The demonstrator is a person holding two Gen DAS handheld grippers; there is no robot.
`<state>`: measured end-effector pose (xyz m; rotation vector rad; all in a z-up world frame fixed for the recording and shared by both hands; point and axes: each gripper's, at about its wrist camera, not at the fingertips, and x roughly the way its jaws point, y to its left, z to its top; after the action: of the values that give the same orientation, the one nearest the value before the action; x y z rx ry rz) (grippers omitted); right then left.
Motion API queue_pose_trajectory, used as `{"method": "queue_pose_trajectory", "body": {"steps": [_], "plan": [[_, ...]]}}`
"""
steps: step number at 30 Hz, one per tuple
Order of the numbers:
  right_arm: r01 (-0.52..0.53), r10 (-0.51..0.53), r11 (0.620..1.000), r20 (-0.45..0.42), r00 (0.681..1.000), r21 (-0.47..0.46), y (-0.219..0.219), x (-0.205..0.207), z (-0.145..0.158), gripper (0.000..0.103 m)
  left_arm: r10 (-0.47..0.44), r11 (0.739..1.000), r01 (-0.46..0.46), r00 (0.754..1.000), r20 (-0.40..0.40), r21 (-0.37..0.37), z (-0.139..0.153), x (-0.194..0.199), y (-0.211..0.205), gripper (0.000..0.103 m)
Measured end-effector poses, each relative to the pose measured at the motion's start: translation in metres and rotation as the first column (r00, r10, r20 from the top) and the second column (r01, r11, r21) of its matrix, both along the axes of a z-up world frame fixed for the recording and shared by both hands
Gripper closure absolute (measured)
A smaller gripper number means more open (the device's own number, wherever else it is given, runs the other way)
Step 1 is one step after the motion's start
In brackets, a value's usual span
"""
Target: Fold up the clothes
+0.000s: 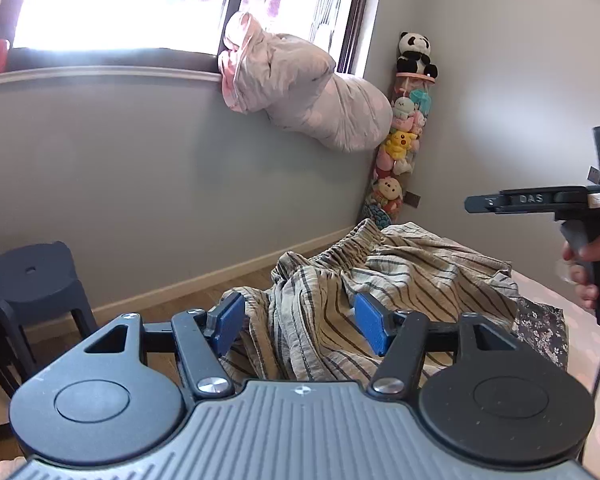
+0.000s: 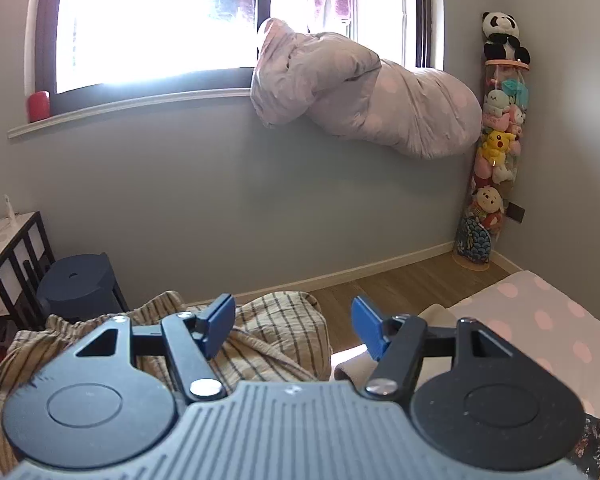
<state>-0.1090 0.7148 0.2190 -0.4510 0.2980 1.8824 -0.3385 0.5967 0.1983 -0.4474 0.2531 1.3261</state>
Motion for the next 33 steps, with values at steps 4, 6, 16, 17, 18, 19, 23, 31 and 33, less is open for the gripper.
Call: {"method": "queue_pose_trajectory", "body": {"steps": [4,6,16,17,18,19,23,31,33], "plan": [[-0.055,0.055,0.998,0.027,0.998,-0.015,-0.032,0.0,-0.007,0.039,-0.052,0.999,0.052,0.998,-0.035,0.007,0.005,0.008,-0.018,0.043],[-0.056,0.058,0.998,0.041,0.997,-0.038,-0.042,0.0,-0.018,0.048,-0.09,0.996,0.091,0.994,-0.064,0.011,0.004,0.015,-0.023,0.046],[0.056,-0.068,0.988,-0.077,0.995,-0.147,-0.009,0.018,-0.079,0.053,-0.186,0.982,0.18,0.974,-0.126,-0.063,-0.034,0.046,0.004,0.05],[0.061,-0.075,0.986,-0.089,0.993,-0.158,-0.002,0.02,-0.087,0.053,-0.193,0.98,0.184,0.972,-0.131,-0.075,-0.04,0.048,0.009,0.05],[0.061,-0.078,0.985,-0.099,0.992,-0.164,0.004,0.021,-0.094,0.053,-0.197,0.979,0.186,0.971,-0.138,-0.084,-0.046,0.05,0.014,0.05],[0.061,-0.08,0.984,-0.108,0.991,-0.17,0.01,0.021,-0.102,0.053,-0.202,0.977,0.19,0.969,-0.146,-0.093,-0.051,0.053,0.018,0.05],[0.049,-0.078,0.981,-0.15,0.986,-0.185,0.03,0.025,-0.126,0.052,-0.211,0.974,0.195,0.965,-0.157,-0.112,-0.069,0.058,0.036,0.05],[0.053,-0.09,0.98,-0.188,0.978,-0.193,0.039,0.028,-0.142,0.05,-0.204,0.976,0.188,0.965,-0.162,-0.111,-0.074,0.059,0.041,0.05],[0.062,-0.097,0.979,-0.175,0.98,-0.196,0.035,0.027,-0.136,0.047,-0.204,0.976,0.188,0.964,-0.168,-0.111,-0.073,0.059,0.038,0.05]]}}
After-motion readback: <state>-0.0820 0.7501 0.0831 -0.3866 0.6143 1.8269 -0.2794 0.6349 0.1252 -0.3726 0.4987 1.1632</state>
